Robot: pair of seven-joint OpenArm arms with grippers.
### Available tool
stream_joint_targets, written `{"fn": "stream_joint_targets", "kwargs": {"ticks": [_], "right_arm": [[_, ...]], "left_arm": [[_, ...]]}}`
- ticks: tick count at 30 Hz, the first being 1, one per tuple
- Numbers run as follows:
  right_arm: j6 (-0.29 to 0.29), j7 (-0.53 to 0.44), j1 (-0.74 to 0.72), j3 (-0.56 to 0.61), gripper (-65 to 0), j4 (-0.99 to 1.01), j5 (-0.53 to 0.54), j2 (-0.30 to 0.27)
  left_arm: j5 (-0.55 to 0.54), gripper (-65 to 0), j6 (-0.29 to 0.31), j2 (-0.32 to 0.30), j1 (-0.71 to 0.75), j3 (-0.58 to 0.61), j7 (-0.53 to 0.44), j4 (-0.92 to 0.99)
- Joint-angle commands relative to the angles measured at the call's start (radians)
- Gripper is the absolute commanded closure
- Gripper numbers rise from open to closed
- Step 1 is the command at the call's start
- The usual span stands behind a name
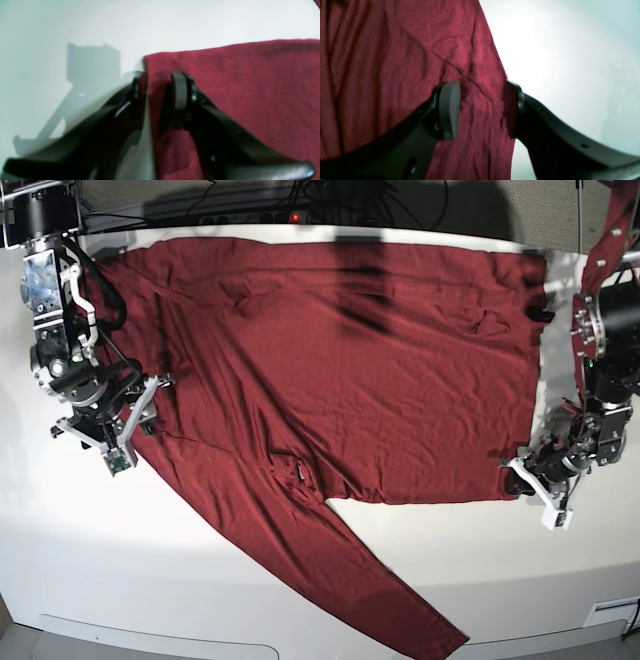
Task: Fold the T-shirt properly
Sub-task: 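Move both grippers along the shirt sides toward the hem and sleeve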
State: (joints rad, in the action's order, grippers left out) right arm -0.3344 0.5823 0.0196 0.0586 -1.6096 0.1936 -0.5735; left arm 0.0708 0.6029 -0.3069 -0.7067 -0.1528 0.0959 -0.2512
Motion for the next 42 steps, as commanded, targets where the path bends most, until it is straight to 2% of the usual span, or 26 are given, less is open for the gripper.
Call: {"fn": "stream_joint_targets", "kwargs": {"ticks": [1,10,12,15,19,22,26,28,30,32,35,39,42], "right_arm": [[0.004,-0.016,-0.019,-0.009,-28.5,-0.012,0.002,-0.017],[0.004,0.002,-0.019,-0.009,-28.5,-0.012,0.002,-0.017],[0.004,0.003,-0.019,-0.009,-28.5,-0.012,0.002,-0.017],[0.004,0.002,-0.019,-0.009,-28.5,-0.012,0.005,-0.017],[0.003,-0.005,-0.024,-0.009,-28.5,-0.012,0.078,-0.017],[0.003,-0.014,-0.042,-0.009,-28.5,-0.012,0.103,-0.016],[0.003,-0.015,-0.098,-0.009,-28.5,0.002,0.103,-0.016],[0.002,-0.015,-0.144,-0.004,-28.5,0.041,0.11,-0.016],[-0.033,-0.014,-0.202,0.008,-28.5,0.108,0.152,-0.016],[-0.081,-0.016,-0.276,0.036,-28.5,0.201,0.186,-0.016],[-0.101,-0.018,-0.428,0.108,-28.5,0.363,0.208,-0.002],[-0.128,0.014,-0.658,0.212,-28.5,0.59,0.207,0.056],[-0.161,0.037,-0.813,0.286,-28.5,0.774,0.176,0.126]], "left_arm": [[-0.007,-16.5,0.002,-0.012,-0.032,-0.003,-0.015,-0.01],[-0.007,-16.3,0.0,0.006,-0.006,-0.003,-0.012,-0.01],[-0.008,-14.2,0.0,0.01,-0.005,-0.003,0.005,-0.01],[-0.009,-6.9,0.004,0.016,-0.005,-0.003,0.057,-0.01],[-0.012,-1.0,0.037,0.016,-0.005,-0.003,0.1,-0.01],[-0.032,0.0,0.044,0.015,-0.005,-0.003,0.116,-0.01],[-0.12,0.0,0.044,0.016,-0.005,-0.003,0.116,-0.01],[-0.179,0.0,0.043,0.016,-0.005,-0.003,0.119,-0.01],[-0.216,0.0,0.043,0.016,-0.003,-0.003,0.124,-0.01],[-0.218,0.0,0.043,0.015,0.001,-0.003,0.127,-0.01],[-0.219,0.0,0.042,0.016,0.006,-0.003,0.121,-0.01],[-0.237,0.0,0.042,0.019,0.018,-0.003,0.108,-0.01],[-0.237,0.0,0.042,0.022,0.032,-0.003,0.109,-0.01]]}}
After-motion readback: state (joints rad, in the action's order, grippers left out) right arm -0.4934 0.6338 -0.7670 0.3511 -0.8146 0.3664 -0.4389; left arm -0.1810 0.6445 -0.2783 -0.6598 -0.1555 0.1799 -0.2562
